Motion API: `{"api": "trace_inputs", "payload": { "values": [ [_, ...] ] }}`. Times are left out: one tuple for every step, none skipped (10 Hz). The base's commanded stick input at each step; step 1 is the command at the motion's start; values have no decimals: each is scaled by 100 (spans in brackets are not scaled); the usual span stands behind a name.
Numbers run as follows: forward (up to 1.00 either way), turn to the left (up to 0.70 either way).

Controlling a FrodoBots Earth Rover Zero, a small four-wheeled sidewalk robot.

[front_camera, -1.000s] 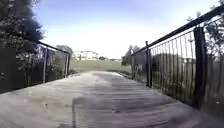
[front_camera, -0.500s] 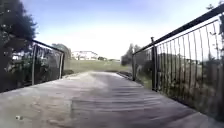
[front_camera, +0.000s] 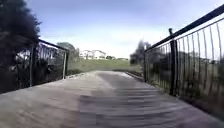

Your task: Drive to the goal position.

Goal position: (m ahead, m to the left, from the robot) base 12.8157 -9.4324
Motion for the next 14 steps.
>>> {"api": "trace_inputs", "payload": {
  "values": [
    [100,0],
    [100,0],
    [100,0],
    [100,0],
    [100,0],
    [100,0],
    [100,0],
    [100,0],
    [100,0],
    [100,0],
    [100,0],
    [100,0],
    [100,0],
    [100,0]
  ]
}}
